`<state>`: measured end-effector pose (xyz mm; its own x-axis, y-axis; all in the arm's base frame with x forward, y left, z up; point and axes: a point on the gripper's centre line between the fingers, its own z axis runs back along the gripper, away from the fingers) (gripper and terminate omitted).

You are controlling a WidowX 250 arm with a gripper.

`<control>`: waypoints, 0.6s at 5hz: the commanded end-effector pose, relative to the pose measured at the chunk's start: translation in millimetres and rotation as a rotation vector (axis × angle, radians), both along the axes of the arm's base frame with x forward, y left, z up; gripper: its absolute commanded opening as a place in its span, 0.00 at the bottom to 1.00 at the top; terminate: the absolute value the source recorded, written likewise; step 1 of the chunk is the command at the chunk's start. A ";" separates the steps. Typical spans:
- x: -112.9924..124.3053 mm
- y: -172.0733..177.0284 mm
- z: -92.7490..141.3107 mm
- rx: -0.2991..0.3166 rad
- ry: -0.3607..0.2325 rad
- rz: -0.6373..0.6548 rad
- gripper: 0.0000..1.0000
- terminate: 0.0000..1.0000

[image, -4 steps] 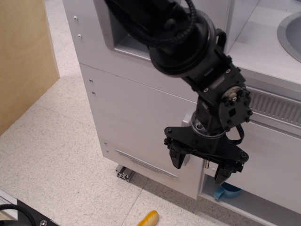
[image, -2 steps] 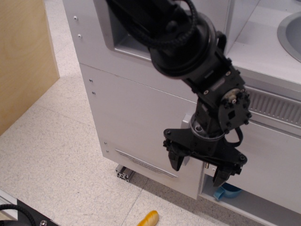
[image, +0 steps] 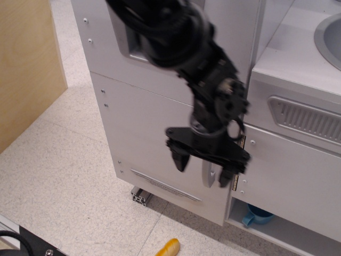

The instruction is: Open low fridge

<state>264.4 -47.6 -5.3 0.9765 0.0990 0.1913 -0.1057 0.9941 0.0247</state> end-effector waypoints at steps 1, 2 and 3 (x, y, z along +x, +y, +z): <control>21.4 25.4 -10.0 0.033 -0.111 -0.070 1.00 0.00; 33.5 18.4 -25.8 0.037 -0.182 -0.083 1.00 0.00; 43.9 4.1 -33.7 -0.002 -0.179 -0.104 1.00 0.00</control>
